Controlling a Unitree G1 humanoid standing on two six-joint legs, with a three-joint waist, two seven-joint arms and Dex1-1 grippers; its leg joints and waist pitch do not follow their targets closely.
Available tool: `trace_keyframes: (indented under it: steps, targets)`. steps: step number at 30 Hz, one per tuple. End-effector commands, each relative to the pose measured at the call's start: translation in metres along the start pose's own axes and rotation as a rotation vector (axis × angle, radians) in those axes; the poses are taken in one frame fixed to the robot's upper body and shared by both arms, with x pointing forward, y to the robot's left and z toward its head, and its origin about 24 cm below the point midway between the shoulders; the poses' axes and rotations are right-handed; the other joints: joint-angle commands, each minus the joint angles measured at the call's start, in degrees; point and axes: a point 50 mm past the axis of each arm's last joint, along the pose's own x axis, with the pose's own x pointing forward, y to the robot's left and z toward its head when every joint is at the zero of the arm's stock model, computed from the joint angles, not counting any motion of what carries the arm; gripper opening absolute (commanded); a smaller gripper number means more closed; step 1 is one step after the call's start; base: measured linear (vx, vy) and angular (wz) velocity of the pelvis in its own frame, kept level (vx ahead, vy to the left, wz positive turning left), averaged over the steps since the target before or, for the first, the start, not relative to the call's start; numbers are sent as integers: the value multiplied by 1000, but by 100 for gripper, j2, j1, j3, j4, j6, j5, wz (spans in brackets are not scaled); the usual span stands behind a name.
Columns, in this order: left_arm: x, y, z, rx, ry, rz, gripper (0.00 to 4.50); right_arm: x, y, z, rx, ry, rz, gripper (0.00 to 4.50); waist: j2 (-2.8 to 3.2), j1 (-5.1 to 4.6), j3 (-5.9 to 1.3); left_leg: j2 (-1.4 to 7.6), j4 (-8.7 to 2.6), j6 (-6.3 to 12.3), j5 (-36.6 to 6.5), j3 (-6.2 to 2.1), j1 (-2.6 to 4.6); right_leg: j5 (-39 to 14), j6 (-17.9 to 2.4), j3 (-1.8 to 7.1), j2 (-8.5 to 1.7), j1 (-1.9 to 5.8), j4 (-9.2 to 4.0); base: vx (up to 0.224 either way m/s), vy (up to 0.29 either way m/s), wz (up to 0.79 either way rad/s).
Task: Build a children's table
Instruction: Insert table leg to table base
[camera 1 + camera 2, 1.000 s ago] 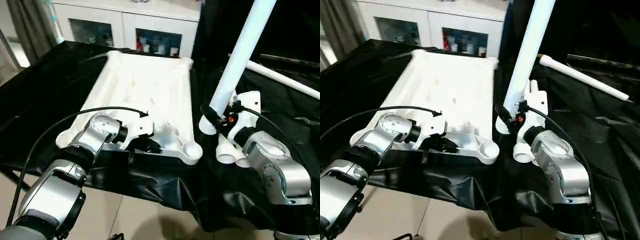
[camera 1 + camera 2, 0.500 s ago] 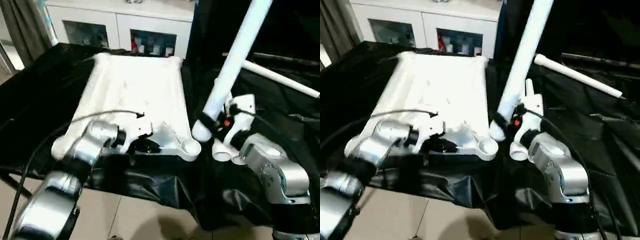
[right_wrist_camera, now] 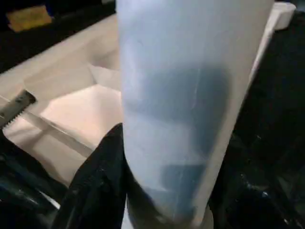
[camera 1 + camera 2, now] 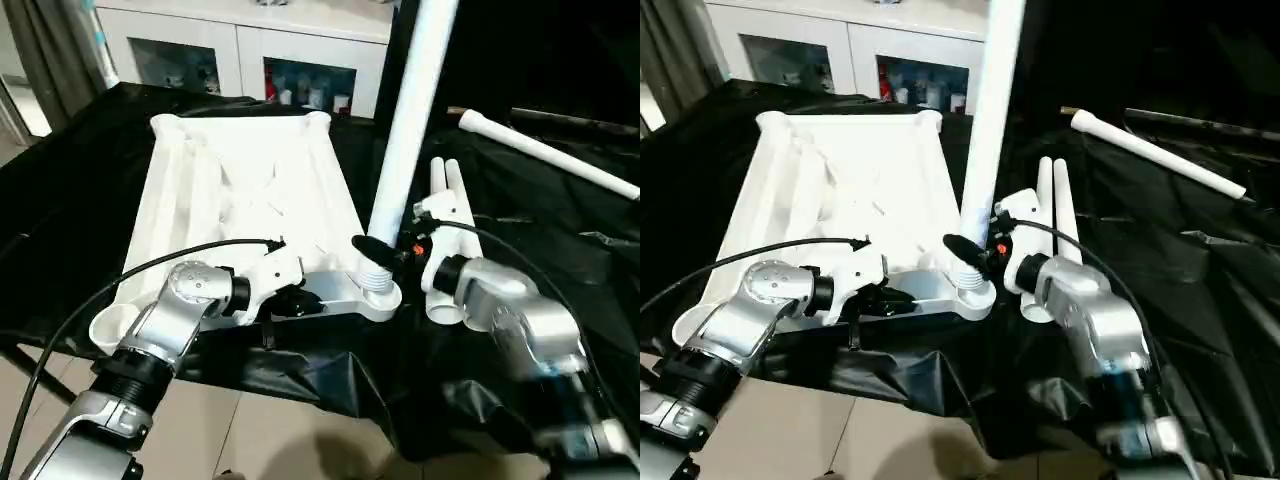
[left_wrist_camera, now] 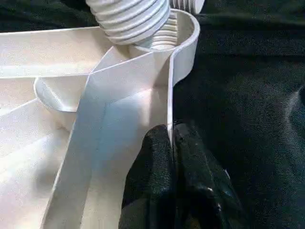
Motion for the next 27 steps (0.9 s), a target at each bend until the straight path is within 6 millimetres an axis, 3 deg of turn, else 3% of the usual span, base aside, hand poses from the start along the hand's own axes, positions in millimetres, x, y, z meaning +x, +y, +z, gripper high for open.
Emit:
trace_keyframes:
  steps: [1, 5, 7, 9, 10, 11, 15, 23, 24, 27]
  targets:
    - [-3, 4, 1, 8, 29, 32, 0, 0, -3, 1, -28, 14, 7, 188, -12, 34, -392, 122, -417, 130, -617, -17, -34, -1705, -662, 342, -472, 387, -424, 0, 0, 0]
    - [-3, 6, 3, 5, 32, 22, 0, 0, -6, 0, -46, 21, 23, 188, 29, 35, -379, 116, -416, 142, -738, -18, -19, -1943, -639, 337, -470, 376, -463, 0, 0, 0]
    - [-3, 6, 4, 5, 27, 11, 45, 0, -6, 0, -46, 17, 24, 188, 13, 35, -390, 119, -417, 139, -708, -22, -25, -1913, -619, 333, -464, 383, -459, 0, 0, 0]
    - [-3, 6, 6, -1, 18, 9, 57, 0, -6, -1, -40, 10, 25, 188, 54, 34, -397, 125, -419, 123, -675, -29, -24, -1776, -663, 331, -459, 380, -442, 0, 0, 0]
    - [-3, 7, 6, 0, 15, 12, 73, 0, -6, -1, -39, 9, 26, 188, 41, 32, -403, 128, -418, 119, -653, -29, -25, -1660, -704, 332, -453, 387, -426, 0, 0, 0]
    - [-3, 9, 7, -2, 4, 22, 80, 0, -4, -1, -36, 4, 31, 188, 79, 36, -406, 124, -415, 114, -651, -30, -19, -1552, -748, 333, -446, 383, -422, 0, 0, 0]
    - [-3, 10, 7, -23, 6, -1, 82, 1, -3, -1, -35, -2, 38, 188, 69, 40, -406, 123, -418, 107, -715, -26, -12, -1477, -830, 330, -448, 390, -417, 0, 0, 0]
    - [-4, 15, 6, -35, 42, -35, 82, 2, 1, 0, -36, -10, 62, 188, 72, 44, -396, 112, -421, 83, -785, -30, -17, -1711, -749, 326, -459, 398, -453, 0, 0, 0]
    - [-3, 15, 6, -33, 45, -44, 55, 2, 1, 0, -37, -10, 66, 188, 85, 46, -399, 118, -421, 74, -780, -35, -17, -1724, -747, 328, -463, 397, -449, 0, 0, 0]
    - [-1, 15, 7, -27, 47, -51, 42, 2, 2, 0, -38, -9, 68, 188, 92, 48, -402, 130, -426, 67, -781, -38, -11, -1665, -777, 328, -461, 391, -445, 0, 0, 0]
